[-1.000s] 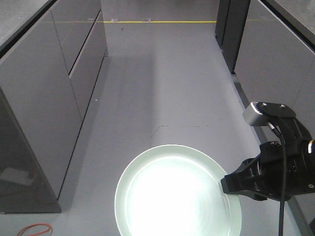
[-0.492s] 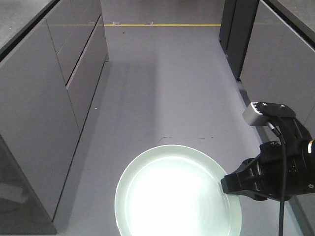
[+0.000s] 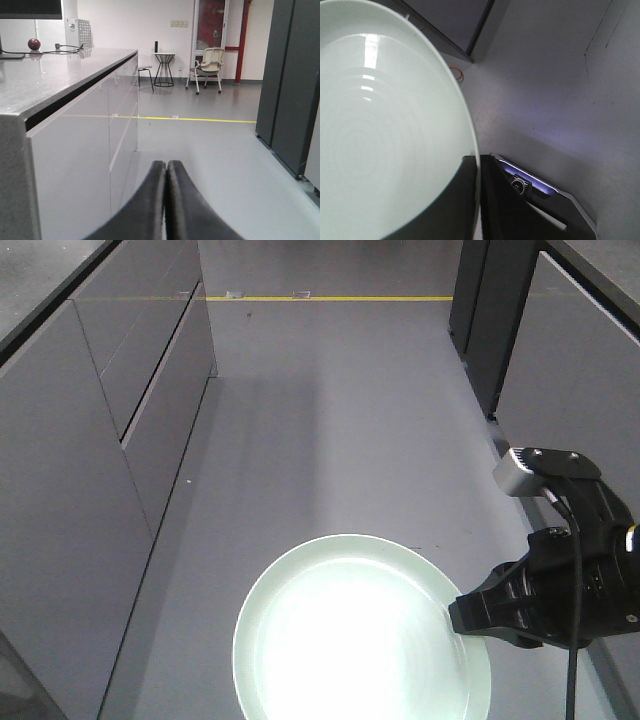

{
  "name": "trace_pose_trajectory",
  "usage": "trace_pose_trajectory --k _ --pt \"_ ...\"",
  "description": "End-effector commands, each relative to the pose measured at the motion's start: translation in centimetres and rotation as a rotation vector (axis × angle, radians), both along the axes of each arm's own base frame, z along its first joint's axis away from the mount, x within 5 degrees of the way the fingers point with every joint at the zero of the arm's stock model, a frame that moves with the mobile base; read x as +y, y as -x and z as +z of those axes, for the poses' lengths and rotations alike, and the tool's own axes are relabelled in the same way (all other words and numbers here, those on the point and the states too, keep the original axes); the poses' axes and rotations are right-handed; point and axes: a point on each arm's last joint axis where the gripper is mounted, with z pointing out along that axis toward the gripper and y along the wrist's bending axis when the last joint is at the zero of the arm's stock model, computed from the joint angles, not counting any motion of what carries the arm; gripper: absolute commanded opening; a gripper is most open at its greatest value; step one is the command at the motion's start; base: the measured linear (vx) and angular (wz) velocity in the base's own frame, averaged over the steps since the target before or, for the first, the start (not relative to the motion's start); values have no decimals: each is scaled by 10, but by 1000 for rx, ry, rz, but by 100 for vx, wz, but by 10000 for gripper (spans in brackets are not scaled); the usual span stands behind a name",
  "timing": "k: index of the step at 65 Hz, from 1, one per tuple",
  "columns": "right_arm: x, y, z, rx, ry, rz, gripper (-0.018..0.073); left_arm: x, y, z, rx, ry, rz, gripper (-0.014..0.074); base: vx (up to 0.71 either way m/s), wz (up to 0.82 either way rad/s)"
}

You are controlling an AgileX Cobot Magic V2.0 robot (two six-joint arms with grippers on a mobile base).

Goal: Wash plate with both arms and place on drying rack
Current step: 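Hold the plate in the right gripper while driving down the aisle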

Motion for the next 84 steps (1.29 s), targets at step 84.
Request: trace_pose_trajectory --k 84 --pt "1 0 15 -67 -51 -15 -8 0 4 19 -124 16 1 -6 25 -1"
